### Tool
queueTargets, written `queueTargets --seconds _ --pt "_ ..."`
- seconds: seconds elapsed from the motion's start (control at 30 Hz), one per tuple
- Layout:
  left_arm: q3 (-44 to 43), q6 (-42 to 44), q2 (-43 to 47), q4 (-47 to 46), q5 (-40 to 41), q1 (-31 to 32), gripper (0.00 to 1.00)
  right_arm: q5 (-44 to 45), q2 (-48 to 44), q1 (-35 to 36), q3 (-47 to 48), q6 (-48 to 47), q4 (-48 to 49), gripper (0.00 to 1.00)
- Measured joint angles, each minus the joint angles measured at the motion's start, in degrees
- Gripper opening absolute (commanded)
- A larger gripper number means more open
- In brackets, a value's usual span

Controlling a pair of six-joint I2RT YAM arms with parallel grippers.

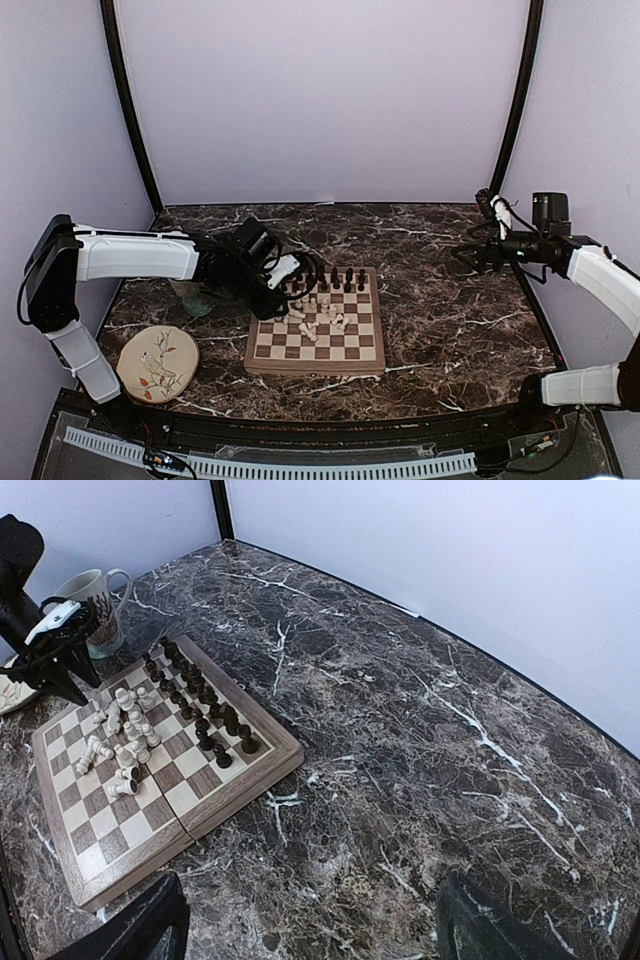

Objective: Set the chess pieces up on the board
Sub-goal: Pick up the rook from the chessboard.

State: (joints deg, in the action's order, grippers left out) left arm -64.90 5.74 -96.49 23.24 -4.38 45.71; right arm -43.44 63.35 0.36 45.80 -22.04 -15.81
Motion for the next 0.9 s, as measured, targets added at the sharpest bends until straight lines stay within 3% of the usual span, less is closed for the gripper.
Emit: queueTargets --seconds 0.27,0.43,0.9 --pt "-0.66 -0.17 -1.01 0.76 0.81 0.0 0.28 0.0 0.0 0.0 -0.02 -0.52 -0.7 0.84" --pt "-0.76 -0.2 -1.62 0.92 1.4 0.0 0.31 -0.04 0.07 0.0 -0.02 -0.85 -0.92 0.84" --pt "-1.55 -0.39 -2.95 2.4 2.08 0.0 0.05 -0.09 0.46 0.0 -0.02 -1.33 -0.96 0.83"
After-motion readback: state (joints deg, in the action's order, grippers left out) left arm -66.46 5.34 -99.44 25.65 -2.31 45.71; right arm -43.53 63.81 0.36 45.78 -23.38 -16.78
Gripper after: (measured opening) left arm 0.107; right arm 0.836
